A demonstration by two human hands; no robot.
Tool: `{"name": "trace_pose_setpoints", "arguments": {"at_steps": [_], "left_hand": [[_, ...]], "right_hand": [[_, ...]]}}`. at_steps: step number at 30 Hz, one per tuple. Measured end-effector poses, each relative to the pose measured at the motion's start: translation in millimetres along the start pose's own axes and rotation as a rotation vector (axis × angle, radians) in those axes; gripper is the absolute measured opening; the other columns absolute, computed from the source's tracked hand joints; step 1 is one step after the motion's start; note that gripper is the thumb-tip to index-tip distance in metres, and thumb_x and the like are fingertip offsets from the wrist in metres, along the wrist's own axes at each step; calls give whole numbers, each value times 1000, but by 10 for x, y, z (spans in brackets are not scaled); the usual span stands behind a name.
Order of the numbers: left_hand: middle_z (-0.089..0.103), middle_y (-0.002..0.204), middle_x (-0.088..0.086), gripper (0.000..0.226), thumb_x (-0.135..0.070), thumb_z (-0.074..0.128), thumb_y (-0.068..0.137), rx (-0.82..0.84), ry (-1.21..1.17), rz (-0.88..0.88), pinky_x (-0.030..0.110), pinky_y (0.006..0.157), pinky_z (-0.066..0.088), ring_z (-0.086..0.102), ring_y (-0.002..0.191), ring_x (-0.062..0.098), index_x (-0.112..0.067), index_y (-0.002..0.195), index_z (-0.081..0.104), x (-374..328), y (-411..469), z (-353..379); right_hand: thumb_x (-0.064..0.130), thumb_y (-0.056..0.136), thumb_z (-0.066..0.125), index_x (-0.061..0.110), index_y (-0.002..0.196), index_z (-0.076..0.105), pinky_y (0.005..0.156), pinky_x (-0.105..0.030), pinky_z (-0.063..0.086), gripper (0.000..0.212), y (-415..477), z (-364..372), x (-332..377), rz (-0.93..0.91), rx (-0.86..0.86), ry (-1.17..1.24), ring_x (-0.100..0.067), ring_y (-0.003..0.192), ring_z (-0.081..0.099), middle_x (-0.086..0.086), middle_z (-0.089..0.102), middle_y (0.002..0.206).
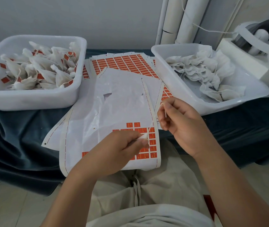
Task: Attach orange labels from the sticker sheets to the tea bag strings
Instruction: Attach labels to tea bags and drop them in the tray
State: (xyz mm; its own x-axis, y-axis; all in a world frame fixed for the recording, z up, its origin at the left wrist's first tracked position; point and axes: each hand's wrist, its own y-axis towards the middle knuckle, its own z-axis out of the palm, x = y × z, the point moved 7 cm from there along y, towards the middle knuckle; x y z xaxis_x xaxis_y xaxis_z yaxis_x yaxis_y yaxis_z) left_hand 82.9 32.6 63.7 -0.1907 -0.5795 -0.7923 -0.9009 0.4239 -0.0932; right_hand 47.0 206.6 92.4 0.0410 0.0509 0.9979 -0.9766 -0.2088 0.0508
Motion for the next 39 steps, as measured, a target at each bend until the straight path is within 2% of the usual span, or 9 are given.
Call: {"name": "trace_pose_setpoints", "arguments": {"at_steps": [4,7,10,13,20,25,29,33,39], "left_hand": [[61,76,-1,38,-55,53,98,83,-48,116,24,59,38,52,63,19,-21,86,67,-78,-32,30],[57,76,-4,21,-40,59,103,-35,-190,261,17,61,36,49,64,5,-50,89,69,-240,-63,-63],[63,103,-20,19,-37,59,105,-243,-251,291,10,76,45,64,99,3,-48,99,73,-261,-47,-160],[65,124,-21,20,-37,59,104,-374,-243,223,10,91,48,49,137,-3,-37,103,79,-166,-28,-233],[76,96,-21,23,-22,60,106,-422,-353,235,7,63,47,66,71,0,-33,107,80,-142,-56,-288],[67,75,-7,29,-33,54,107,-432,-28,226,23,64,48,63,74,15,-23,90,74,-138,-32,-290],[39,60,-8,41,-32,51,109,-342,160,235,18,58,29,43,60,14,-27,69,43,-160,-35,-265],[44,61,-5,42,-38,42,111,-156,224,248,21,57,32,47,64,14,-31,70,45,-136,-43,-188],[38,66,-7,37,-39,35,100,142,-175,117,42,66,34,35,64,13,-30,65,42,-9,-54,23]], "right_hand": [[35,106,51,27,89,67,71,-26,51,24,-18,26,-10,-14,-21,-127,-13,72,57,0,65,82],[31,109,55,26,93,70,70,-21,53,22,-40,85,-49,24,-13,-228,-8,71,62,3,68,80],[33,104,63,29,96,73,66,-18,52,14,-65,243,-115,71,75,-321,-2,67,63,6,70,76],[38,101,64,30,91,72,68,-22,50,15,-86,327,-104,48,83,-419,-3,68,67,10,72,75],[26,102,66,32,103,77,70,-21,58,12,-159,451,-76,-27,179,-596,-10,81,74,11,76,87],[35,102,64,36,102,75,73,-23,53,11,-206,417,98,-178,183,-881,-5,85,70,15,74,87],[25,100,71,24,101,80,71,-19,46,9,-275,461,278,-383,219,-1121,-7,78,63,11,71,85],[21,95,77,20,95,82,69,-26,50,4,-370,534,382,-510,270,-1189,-9,74,62,7,72,84],[37,93,72,20,89,79,70,-17,45,19,-363,520,447,-510,252,-1091,-5,73,58,11,68,82]]}}
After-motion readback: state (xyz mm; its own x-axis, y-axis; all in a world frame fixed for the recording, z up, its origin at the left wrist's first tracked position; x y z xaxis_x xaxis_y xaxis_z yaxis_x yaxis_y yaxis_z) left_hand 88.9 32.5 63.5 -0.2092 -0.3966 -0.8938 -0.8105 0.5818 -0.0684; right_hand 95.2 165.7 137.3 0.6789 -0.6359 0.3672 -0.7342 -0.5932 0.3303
